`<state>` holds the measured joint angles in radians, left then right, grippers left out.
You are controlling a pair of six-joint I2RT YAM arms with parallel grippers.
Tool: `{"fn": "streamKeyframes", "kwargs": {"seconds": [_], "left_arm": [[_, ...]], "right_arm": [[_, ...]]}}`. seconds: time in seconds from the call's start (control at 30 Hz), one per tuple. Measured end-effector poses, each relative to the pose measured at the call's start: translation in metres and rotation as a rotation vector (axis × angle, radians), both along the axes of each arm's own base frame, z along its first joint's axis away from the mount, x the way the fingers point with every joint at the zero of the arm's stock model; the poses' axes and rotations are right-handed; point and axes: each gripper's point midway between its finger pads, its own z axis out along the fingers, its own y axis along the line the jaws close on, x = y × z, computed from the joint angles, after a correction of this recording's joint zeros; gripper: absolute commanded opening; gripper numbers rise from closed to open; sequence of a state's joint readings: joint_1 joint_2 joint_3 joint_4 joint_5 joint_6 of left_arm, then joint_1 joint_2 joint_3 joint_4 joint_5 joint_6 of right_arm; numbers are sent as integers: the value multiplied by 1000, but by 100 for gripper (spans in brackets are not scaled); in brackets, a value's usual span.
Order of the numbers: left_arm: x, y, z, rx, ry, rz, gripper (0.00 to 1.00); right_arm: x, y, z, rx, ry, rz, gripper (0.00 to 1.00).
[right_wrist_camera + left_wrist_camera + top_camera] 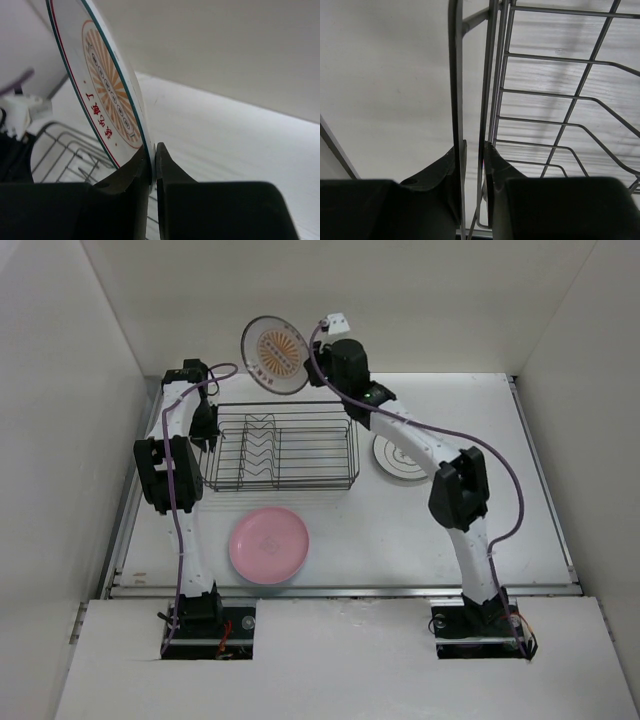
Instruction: Unload the plates from the dish rack
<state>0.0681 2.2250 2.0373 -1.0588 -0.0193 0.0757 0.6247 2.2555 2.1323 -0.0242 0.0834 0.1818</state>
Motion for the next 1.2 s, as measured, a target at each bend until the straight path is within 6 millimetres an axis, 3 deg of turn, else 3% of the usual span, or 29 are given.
{"fn": "streamKeyframes", "kwargs": {"seconds": [0.13, 0.2, 0.27, 0.33, 0.43, 0.53, 0.6, 0.7, 0.87, 0.93, 0.97, 1.0, 1.03, 1.17, 1.2], "left_arm": [[0, 0, 0, -5, -1, 4, 0], [0, 0, 0, -5, -1, 5, 0], [0, 0, 0, -6, 0, 7, 0], [0, 0, 1, -9, 3, 11, 2], [0, 0, 1, -15, 13, 17, 6], [0, -1, 1, -17, 17, 20, 10], [2, -1, 2, -20, 15, 20, 16], [5, 0, 3, -16, 4, 23, 26], [15, 3, 12, 0, -37, 28, 33], [15, 4, 15, 5, -45, 26, 40], [15, 4, 17, 7, -48, 26, 44], [15, 5, 19, 9, -54, 24, 48], [15, 5, 24, 12, -64, 24, 53], [14, 7, 49, 29, -121, 25, 57], [13, 8, 59, 34, -141, 25, 59]], "right_arm": [[-1, -43, 60, 83, -60, -122, 0], [-6, -71, 80, 135, -56, -176, 0], [-14, -104, 85, 187, -15, -230, 0], [-21, -147, 78, 240, 47, -298, 0], [-34, -231, 47, 315, 169, -443, 0], [-60, -311, -3, 358, 291, -605, 0], [-87, -347, -43, 352, 382, -704, 0], [-123, -348, -95, 315, 527, -721, 0], [-160, -333, -150, 331, 701, -677, 0], [-166, -337, -164, 352, 744, -684, 12], [-164, -339, -168, 363, 757, -686, 23], [-161, -342, -171, 373, 764, -682, 43], [-158, -343, -176, 379, 776, -677, 51], [-154, -338, -197, 342, 843, -622, 73], [-156, -338, -201, 330, 857, -621, 73]]}}
